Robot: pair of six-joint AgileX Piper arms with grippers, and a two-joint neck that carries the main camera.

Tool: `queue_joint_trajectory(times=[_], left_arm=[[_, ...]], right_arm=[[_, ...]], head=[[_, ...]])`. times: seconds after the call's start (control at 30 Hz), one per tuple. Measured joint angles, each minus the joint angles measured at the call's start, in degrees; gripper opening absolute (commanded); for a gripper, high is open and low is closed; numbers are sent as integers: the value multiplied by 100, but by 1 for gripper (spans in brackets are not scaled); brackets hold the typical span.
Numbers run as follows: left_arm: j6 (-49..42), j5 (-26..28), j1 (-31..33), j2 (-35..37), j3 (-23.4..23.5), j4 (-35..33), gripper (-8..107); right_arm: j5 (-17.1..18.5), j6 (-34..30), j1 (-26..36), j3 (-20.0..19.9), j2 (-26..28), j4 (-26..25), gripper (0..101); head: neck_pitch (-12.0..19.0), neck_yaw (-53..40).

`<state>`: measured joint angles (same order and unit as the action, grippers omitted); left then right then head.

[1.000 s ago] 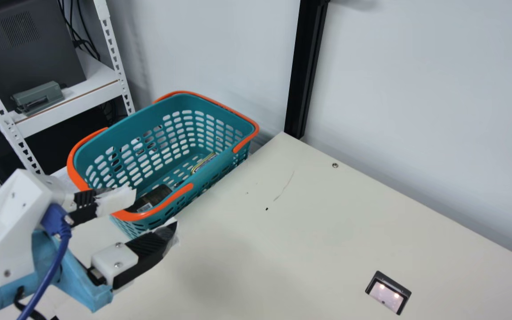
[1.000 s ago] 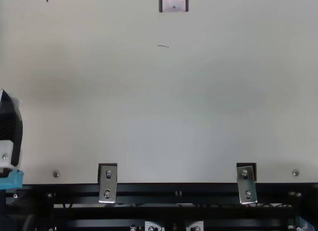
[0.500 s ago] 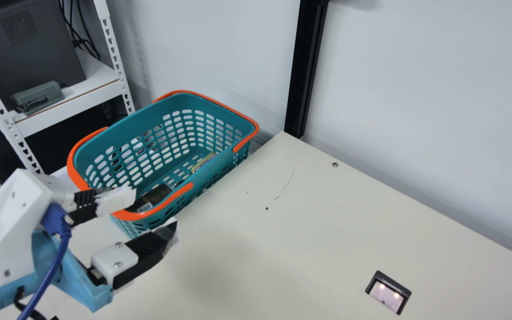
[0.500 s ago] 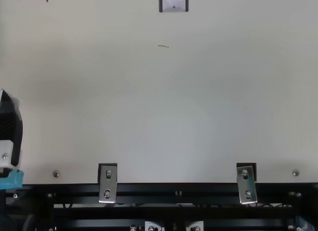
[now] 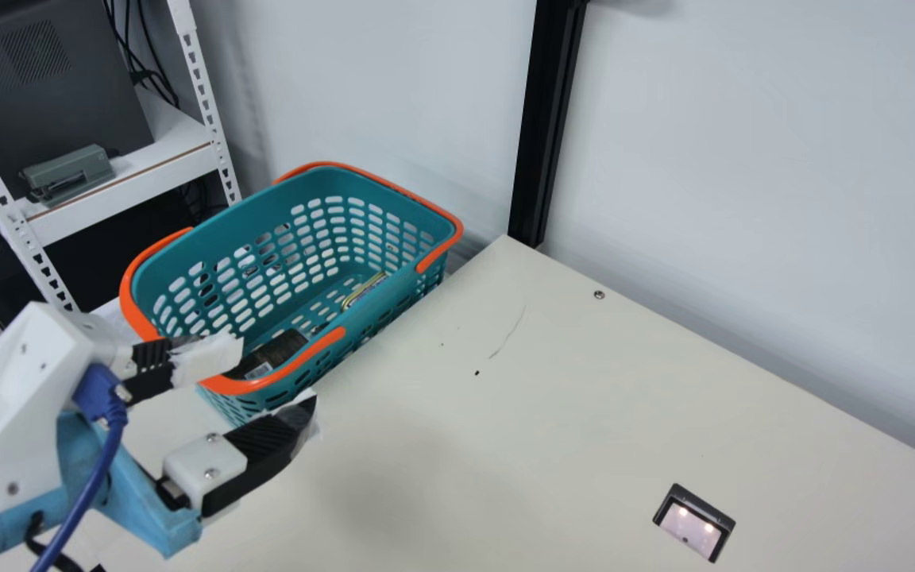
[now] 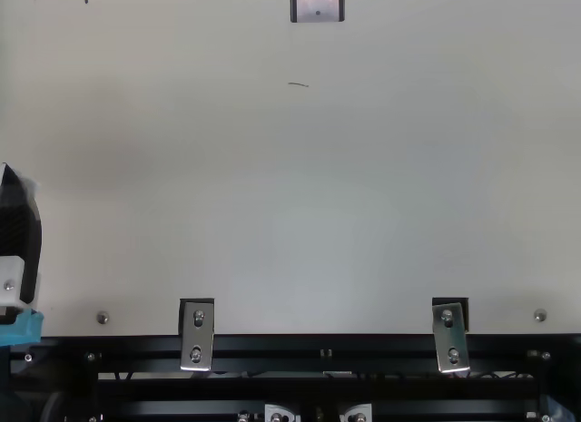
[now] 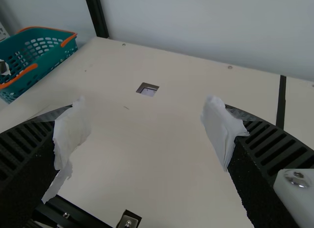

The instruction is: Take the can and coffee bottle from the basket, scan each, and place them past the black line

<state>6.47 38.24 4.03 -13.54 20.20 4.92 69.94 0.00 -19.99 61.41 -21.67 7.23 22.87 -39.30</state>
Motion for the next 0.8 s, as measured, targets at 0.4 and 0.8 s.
queue_joint_trajectory(times=[0.4,0.8], left_arm=[[163,16,-131,-174,196,-29,90],[1041,-170,-708,-1494,1515,735,90]], right_arm=[[0,0,0,0,0,-4,101],[0,0,0,0,0,-4,101]], head=[[0,0],[0,0]])
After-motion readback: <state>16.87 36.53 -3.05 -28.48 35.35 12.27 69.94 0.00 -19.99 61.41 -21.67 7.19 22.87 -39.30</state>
